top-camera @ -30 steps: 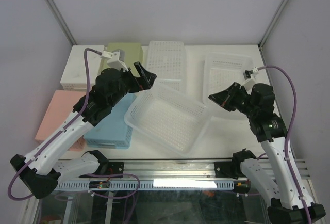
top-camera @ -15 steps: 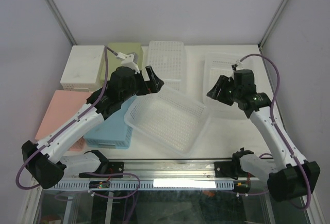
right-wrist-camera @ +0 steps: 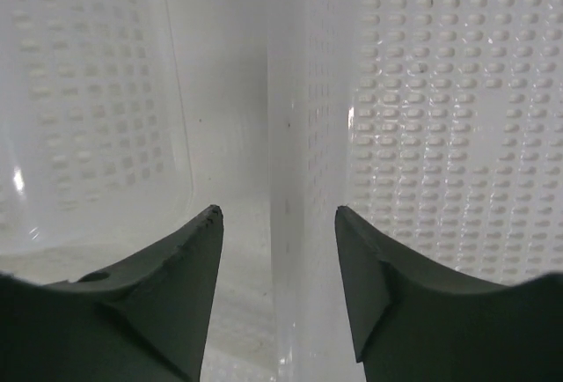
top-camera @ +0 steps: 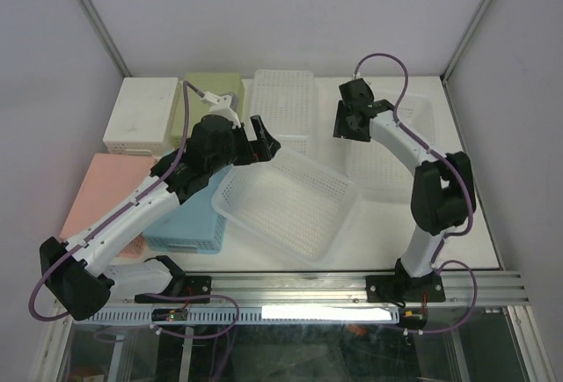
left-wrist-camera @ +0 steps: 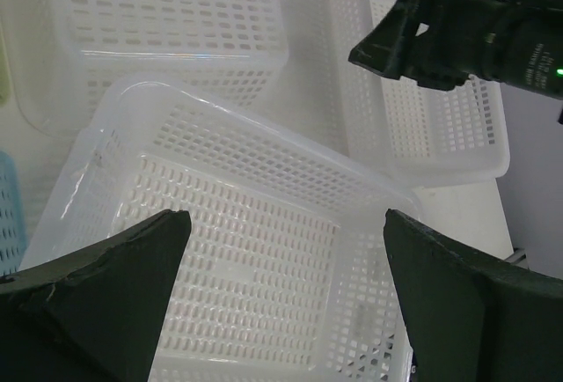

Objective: Turn the large container upside down

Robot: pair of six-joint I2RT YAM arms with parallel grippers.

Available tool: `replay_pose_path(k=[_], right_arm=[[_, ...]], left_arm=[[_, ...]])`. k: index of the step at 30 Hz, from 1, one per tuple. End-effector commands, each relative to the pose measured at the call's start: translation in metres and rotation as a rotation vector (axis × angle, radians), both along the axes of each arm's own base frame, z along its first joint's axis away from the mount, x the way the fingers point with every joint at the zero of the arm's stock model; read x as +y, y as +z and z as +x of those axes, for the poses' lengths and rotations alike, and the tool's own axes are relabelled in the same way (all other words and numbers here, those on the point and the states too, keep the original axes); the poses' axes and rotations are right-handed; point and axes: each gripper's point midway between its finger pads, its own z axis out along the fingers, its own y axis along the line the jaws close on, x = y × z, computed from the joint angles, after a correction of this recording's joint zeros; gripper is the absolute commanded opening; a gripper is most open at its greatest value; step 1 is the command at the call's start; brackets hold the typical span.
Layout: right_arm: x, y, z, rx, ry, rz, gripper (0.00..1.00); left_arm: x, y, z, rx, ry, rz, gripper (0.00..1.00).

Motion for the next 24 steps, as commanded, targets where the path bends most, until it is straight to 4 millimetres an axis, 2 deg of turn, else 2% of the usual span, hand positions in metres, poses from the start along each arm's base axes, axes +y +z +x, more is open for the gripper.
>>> replay_pose_path(k=[1,4,6,11,15,18,20,24], right_arm=[[-0.002,-0.006,0.027,-0.01,-0.007,-0.112,0.5],[-0.006,-0.008,0.029,-0.007,-0.018,-0.139,0.33],[-0.013,0.001,0.027,-0.028,-0.03,-0.15,0.21],[-0.036,0.051,0.023,-0.134,-0.063,-0.106,0.0],[-0.052,0.101,0.019,-0.234,-0.052,-0.009,0.0],[-0.05,0.141,0.015,-0.329,0.006,0.127,0.0],[-0.053,0.161,0.017,-0.383,0.039,0.243,0.0],[-0.046,0.194,0.02,-0.49,0.146,0.485,0.0]], left_arm=[[-0.001,0.017,-0.004,-0.043,-0.01,-0.04,0.99],[0.0,0.019,-0.004,-0.046,-0.007,-0.041,0.99],[0.0,0.019,-0.003,-0.048,-0.005,-0.039,0.99],[-0.002,0.019,-0.001,-0.047,-0.008,-0.032,0.99],[-0.006,0.019,0.0,-0.042,-0.02,-0.033,0.99],[-0.007,0.019,0.001,-0.042,-0.022,-0.031,0.99],[-0.007,0.021,0.001,-0.046,-0.022,-0.033,0.99],[-0.006,0.023,0.0,-0.051,-0.023,-0.038,0.99]])
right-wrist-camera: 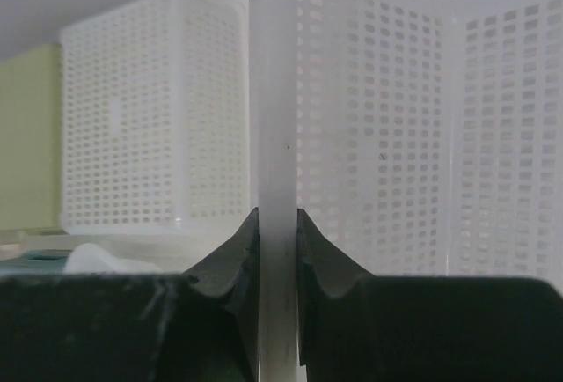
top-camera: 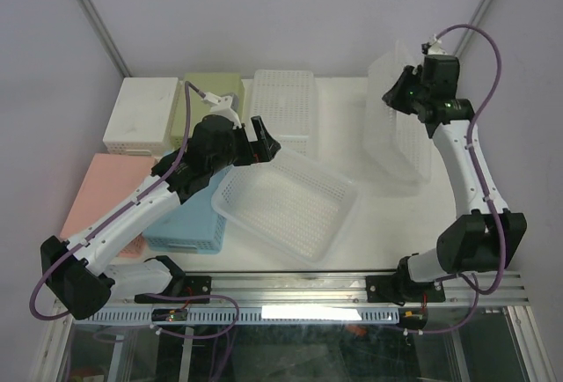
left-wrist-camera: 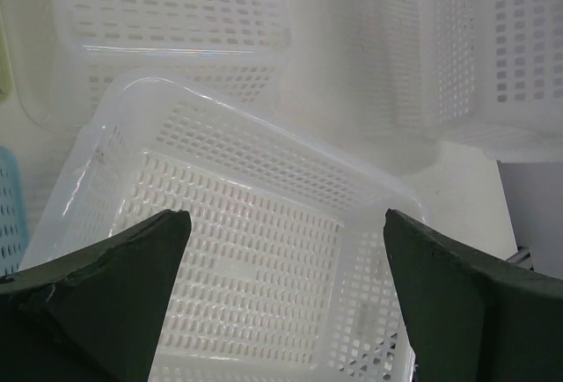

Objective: Turn the large container upside down

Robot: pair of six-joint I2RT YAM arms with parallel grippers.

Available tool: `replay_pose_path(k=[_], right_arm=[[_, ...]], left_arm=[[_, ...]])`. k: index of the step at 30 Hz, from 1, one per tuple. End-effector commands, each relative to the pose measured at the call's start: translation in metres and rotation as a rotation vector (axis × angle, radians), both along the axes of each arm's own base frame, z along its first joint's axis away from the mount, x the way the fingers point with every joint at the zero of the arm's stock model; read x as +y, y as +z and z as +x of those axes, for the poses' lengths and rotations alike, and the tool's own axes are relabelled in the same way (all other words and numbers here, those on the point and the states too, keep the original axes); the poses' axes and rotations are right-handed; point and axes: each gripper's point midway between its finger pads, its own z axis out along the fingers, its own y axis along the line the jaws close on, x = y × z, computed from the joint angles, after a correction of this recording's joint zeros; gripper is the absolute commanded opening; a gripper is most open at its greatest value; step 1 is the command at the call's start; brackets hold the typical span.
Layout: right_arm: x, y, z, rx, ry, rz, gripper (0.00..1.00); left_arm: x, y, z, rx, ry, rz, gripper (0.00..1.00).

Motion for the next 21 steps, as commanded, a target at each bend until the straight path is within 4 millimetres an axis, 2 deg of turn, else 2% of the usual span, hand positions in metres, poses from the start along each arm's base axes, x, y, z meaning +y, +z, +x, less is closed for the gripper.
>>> replay_pose_path(k=[1,6,9,13,16,21], right_arm=[[0.024,0.076,0.016,-0.305,0.208,0.279,0.0],[0.018,0.101,0.018,-0.439,0.321,0.586,0.0],[0.024,0.107,0.016,-0.438,0.406,0.777,0.0],[0.019,0.113,0.015,-0.475,0.464,0.943,0.0],[0.003,0.101,0.02,-0.48,0.46,1.035,0.0],[-0.029,0.066,0.025,-0.438,0.405,1.226,0.0]], left_arm=[[-0.005,0.028,0.0,-0.062,-0.021,-0.048,0.99],[-0.001,0.03,-0.003,-0.074,-0.014,-0.049,0.99],[0.0,0.032,-0.003,-0.077,-0.012,-0.045,0.99],[0.0,0.032,-0.002,-0.076,-0.01,-0.045,0.99],[0.0,0.031,-0.002,-0.073,-0.011,-0.045,0.99],[0.0,0.029,-0.002,-0.07,-0.008,-0.042,0.99]])
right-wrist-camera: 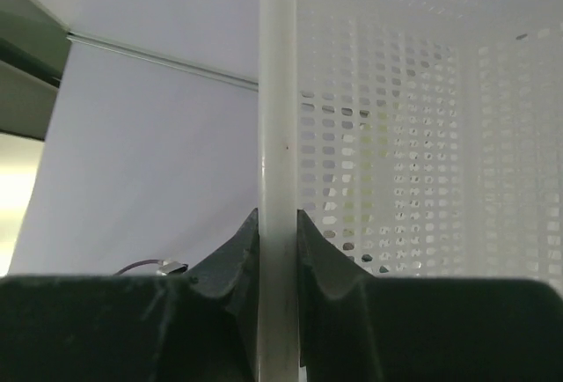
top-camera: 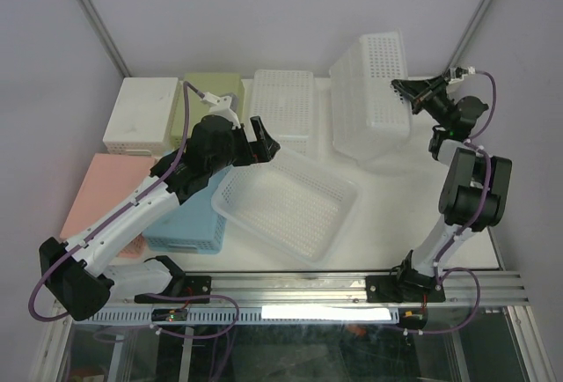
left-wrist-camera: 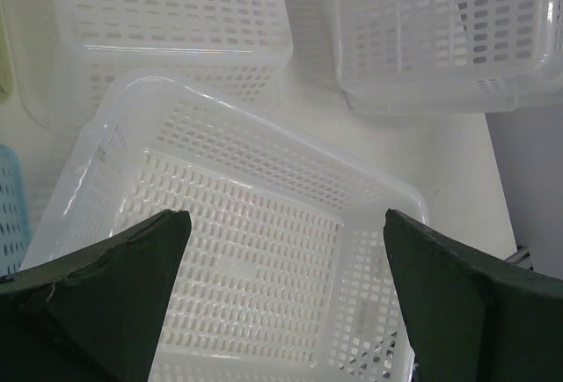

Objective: Turn the large container upside down

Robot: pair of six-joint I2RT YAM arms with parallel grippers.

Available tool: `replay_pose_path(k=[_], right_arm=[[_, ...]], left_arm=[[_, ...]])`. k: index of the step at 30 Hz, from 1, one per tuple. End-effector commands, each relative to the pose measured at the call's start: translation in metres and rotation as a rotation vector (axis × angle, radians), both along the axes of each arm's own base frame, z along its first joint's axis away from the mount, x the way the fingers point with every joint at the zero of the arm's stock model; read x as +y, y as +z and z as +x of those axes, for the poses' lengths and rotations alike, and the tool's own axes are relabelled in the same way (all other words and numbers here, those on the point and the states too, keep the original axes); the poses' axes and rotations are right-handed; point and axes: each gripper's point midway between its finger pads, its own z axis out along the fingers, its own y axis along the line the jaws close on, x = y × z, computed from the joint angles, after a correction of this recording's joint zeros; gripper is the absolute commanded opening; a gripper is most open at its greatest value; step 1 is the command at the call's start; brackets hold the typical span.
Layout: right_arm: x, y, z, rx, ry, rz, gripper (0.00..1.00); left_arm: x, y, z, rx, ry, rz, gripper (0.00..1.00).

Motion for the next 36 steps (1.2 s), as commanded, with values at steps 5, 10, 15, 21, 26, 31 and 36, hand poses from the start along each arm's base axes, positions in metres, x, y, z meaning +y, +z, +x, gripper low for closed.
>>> replay_pose_path(k=[5,10,15,21,26,31,36], right_arm=[[-0.039,-0.012,-0.019,-0.034,0.028,0.165,0.0],[-0.056,-0.061,-0.007,0.159,-0.062,0.032,0.11],[-0.084,-0.103,-0.003,0.404,-0.249,-0.262,0.46],[-0.109,-0.112,-0.012,0.531,-0.387,-0.484,0.66],[-0.129,-0.112,-0.021,0.631,-0.536,-0.75,0.74],[-0.13,-0.094,-0.03,0.663,-0.643,-0.946,0.75],[-0.12,-0.045,-0.04,0.556,-0.767,-1.085,0.76]], left_arm=[[-0.004,0.026,0.001,-0.061,-0.014,-0.04,0.99],[-0.005,0.026,0.003,-0.059,-0.014,-0.039,0.99],[-0.005,0.025,0.003,-0.057,-0.011,-0.038,0.99],[-0.007,0.021,0.003,-0.046,-0.016,-0.036,0.99],[-0.006,0.021,0.003,-0.049,-0.015,-0.032,0.99],[-0.006,0.018,0.003,-0.045,-0.016,-0.028,0.99],[-0.005,0.017,0.002,-0.043,-0.014,-0.026,0.99]])
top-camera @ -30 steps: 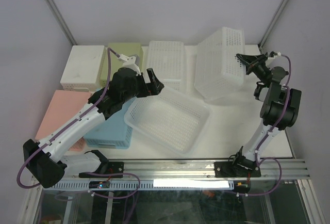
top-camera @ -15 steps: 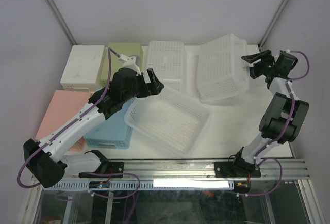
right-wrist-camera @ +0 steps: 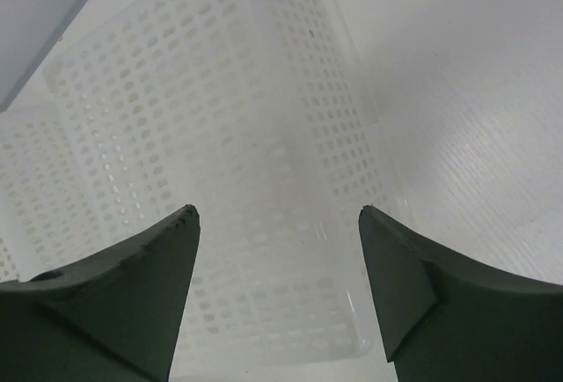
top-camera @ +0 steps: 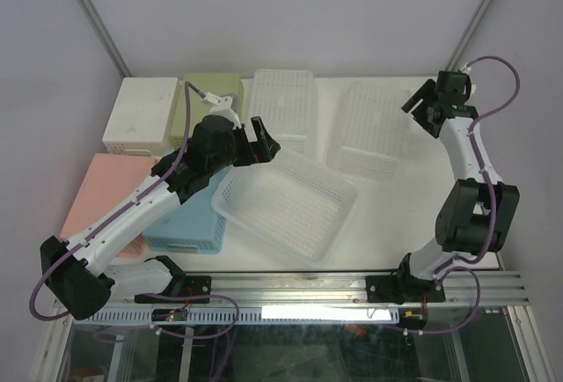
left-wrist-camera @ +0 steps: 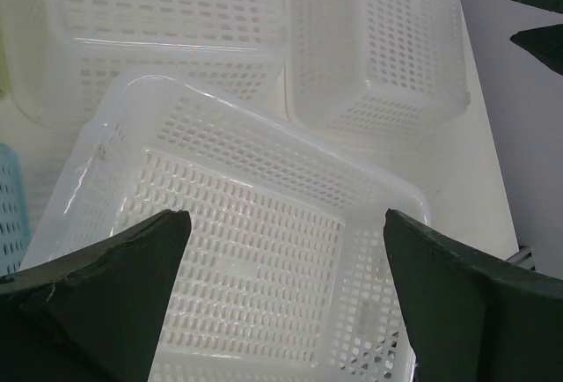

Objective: Turn the large container upside down

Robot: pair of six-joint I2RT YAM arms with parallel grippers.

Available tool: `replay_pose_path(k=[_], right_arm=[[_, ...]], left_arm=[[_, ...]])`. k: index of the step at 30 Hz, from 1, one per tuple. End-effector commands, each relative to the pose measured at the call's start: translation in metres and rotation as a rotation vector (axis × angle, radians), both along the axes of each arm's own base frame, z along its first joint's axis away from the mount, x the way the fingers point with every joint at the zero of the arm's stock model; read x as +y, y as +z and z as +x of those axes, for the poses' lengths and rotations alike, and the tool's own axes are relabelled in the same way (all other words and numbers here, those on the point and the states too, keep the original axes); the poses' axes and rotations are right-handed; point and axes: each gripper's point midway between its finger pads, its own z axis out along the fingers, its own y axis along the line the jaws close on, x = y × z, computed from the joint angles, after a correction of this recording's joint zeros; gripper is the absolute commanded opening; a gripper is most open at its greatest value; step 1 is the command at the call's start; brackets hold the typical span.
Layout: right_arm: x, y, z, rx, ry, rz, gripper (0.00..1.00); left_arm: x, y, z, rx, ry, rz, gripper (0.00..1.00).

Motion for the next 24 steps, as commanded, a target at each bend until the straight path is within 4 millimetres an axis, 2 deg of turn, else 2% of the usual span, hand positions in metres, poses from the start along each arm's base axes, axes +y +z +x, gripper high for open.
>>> replay_pose_path(k=[1,3,6,8,12,14,16,20,22,24], right_arm=[[-0.011,0.085,-0.015,-0.144,-0.05,-0.253,0.76],[0.019,0.101,-0.016,-0.217,0.062,-0.228,0.76],[0.075,0.098,-0.022,-0.262,0.252,-0.188,0.72],[0.11,0.085,-0.031,-0.256,0.35,-0.149,0.63],[0.162,0.049,-0.053,-0.206,0.46,-0.052,0.37],[0.192,0.037,-0.063,-0.2,0.53,-0.02,0.3],[0.219,0.025,-0.069,-0.18,0.589,-0.03,0.27],[0.246,-0.004,-0.069,-0.098,0.636,-0.05,0.25],[0.25,-0.019,-0.063,-0.064,0.64,-0.065,0.24],[0.243,-0.035,-0.056,-0.006,0.613,-0.115,0.23]], left_arm=[[-0.004,0.019,0.001,-0.047,-0.013,-0.031,0.99],[-0.005,0.018,0.002,-0.044,-0.013,-0.032,0.99],[-0.007,0.015,0.003,-0.04,-0.016,-0.033,0.99],[-0.008,0.015,0.003,-0.038,-0.02,-0.036,0.99],[-0.009,0.015,0.003,-0.04,-0.023,-0.035,0.99],[-0.009,0.014,0.003,-0.039,-0.024,-0.034,0.99],[-0.01,0.013,0.003,-0.036,-0.028,-0.033,0.99],[-0.011,0.014,0.003,-0.036,-0.034,-0.039,0.99],[-0.011,0.013,0.002,-0.035,-0.034,-0.04,0.99],[-0.009,0.012,0.0,-0.035,-0.033,-0.039,0.99]])
